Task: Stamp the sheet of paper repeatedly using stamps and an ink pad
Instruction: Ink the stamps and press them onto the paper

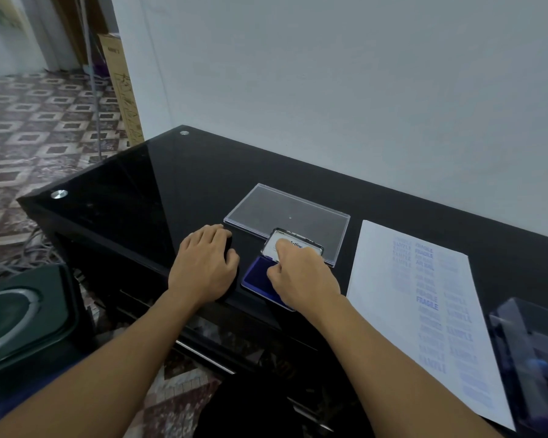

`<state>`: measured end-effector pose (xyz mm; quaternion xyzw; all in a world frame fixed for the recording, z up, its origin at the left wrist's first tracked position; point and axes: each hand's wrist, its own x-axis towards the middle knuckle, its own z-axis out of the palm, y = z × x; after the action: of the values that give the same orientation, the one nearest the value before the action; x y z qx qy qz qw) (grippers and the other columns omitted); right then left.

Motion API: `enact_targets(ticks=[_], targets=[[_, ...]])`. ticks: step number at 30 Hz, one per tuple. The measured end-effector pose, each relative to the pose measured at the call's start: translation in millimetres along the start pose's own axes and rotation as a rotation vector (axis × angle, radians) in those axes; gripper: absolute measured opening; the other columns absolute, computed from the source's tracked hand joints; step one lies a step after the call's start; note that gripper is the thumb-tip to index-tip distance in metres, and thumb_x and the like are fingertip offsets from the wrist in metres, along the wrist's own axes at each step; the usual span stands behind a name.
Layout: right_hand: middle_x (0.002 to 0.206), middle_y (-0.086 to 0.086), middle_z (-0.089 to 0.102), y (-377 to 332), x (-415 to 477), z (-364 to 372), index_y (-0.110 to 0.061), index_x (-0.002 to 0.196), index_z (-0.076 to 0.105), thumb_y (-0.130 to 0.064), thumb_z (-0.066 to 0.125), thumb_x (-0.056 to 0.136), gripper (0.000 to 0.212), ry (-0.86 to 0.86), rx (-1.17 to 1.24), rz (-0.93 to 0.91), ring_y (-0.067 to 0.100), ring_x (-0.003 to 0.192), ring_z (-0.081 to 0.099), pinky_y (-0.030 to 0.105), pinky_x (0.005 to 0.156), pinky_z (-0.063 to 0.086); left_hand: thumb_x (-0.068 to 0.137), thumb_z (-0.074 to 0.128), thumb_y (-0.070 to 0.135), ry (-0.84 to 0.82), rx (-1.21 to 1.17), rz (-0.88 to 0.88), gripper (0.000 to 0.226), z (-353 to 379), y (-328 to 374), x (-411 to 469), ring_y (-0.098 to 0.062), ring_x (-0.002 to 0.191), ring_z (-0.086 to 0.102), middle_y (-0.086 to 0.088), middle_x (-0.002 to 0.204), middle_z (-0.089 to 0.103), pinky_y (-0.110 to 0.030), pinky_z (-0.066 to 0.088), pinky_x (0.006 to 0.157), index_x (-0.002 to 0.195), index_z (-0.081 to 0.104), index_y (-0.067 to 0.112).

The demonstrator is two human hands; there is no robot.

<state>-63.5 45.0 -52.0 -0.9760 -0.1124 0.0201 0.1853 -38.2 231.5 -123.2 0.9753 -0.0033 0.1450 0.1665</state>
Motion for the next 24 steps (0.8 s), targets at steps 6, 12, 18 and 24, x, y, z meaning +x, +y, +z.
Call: enact_targets(ticks=[6, 12, 18, 24], targets=[[0.096, 0.01, 0.067, -3.2, -11.4, -1.7, -0.024, 0.09, 0.033, -0.02, 0.047, 0.099, 0.017, 0.017, -0.019, -0.031, 0.024, 0.075, 0.049, 0.032, 0.062, 0.04, 0.098, 0.042, 0.035, 0.0, 0.007, -0.004, 0.042, 0.5, 0.8, 0.4, -0.018, 0.14, 0.036, 0.0, 0.147, 0.046, -0.042, 0.026, 0.118, 0.135, 0.05, 0.019], [0.084, 0.004, 0.058, -2.8, -7.5, -3.0, -0.023, 0.089, 0.034, -0.021, 0.045, 0.1, 0.015, 0.018, -0.04, -0.035, 0.023, 0.072, 0.05, 0.032, 0.062, 0.041, 0.098, 0.042, 0.036, 0.006, 0.01, 0.0, 0.041, 1.0, -0.2, 0.6, -0.019, 0.139, 0.037, -0.001, 0.146, 0.047, -0.043, 0.027, 0.118, 0.134, 0.051, 0.019], [0.082, 0.0, 0.048, -3.2, -5.2, -5.2, -0.021, 0.092, 0.034, -0.021, 0.045, 0.1, 0.013, 0.007, -0.047, -0.028, 0.023, 0.073, 0.047, 0.032, 0.064, 0.039, 0.097, 0.043, 0.036, 0.005, 0.011, -0.002, 0.042, 2.3, -0.6, 0.6, -0.019, 0.138, 0.038, -0.001, 0.146, 0.048, -0.043, 0.029, 0.117, 0.134, 0.051, 0.019], [0.098, 0.01, 0.068, -4.6, -15.3, -5.4, -0.023, 0.09, 0.032, -0.02, 0.045, 0.099, 0.016, 0.011, -0.046, -0.032, 0.025, 0.072, 0.049, 0.032, 0.062, 0.04, 0.097, 0.043, 0.037, -0.002, 0.015, -0.002, 0.043, 1.4, -0.2, 0.7, -0.018, 0.138, 0.039, 0.0, 0.145, 0.048, -0.043, 0.028, 0.118, 0.135, 0.051, 0.019]])
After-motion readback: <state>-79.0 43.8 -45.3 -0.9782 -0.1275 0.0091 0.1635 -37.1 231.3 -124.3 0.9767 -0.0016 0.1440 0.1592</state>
